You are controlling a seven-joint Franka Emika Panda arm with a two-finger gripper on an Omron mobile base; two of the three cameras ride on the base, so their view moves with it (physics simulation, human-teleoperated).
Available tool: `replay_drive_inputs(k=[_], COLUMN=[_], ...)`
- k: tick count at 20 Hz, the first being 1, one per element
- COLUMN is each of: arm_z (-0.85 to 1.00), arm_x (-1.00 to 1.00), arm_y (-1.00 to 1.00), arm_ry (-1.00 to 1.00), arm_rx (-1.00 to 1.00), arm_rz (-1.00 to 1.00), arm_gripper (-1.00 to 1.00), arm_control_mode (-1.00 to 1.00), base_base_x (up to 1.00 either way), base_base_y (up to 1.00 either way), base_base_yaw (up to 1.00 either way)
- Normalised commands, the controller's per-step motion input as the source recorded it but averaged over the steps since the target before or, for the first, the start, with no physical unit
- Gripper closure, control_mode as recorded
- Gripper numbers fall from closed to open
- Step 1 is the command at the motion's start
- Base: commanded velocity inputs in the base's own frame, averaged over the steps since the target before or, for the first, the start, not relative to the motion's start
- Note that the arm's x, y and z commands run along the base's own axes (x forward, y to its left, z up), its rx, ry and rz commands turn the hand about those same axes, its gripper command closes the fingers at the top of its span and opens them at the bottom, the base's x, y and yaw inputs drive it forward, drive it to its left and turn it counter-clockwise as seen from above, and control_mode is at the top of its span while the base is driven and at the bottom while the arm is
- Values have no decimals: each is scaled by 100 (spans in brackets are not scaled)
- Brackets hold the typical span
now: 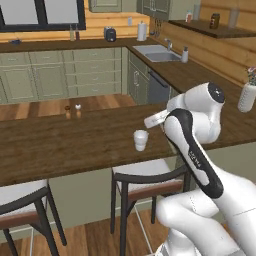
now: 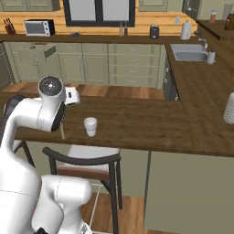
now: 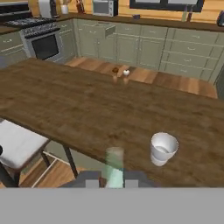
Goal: Take a straw from the drawer in front and place it inside the glass cup on the dining counter.
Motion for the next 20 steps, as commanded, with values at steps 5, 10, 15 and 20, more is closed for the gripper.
replay_drive_inputs(k=[5,10,15,20], arm_z=[0,0,0,-3], arm_x=[65,82,63,80], arm_y=[0,-2,-3,0], arm_ry=[-25,-18,-5,0], arm_rx=[2,7,16,20], arm_rz=[26,24,19,13], arm_gripper=[100,100,100,100], arm_control_mode=[-100,-100,-100,-100], base_base_x=[0,0,0,0], base_base_y=[0,0,0,0], base_base_yaw=[0,0,0,0])
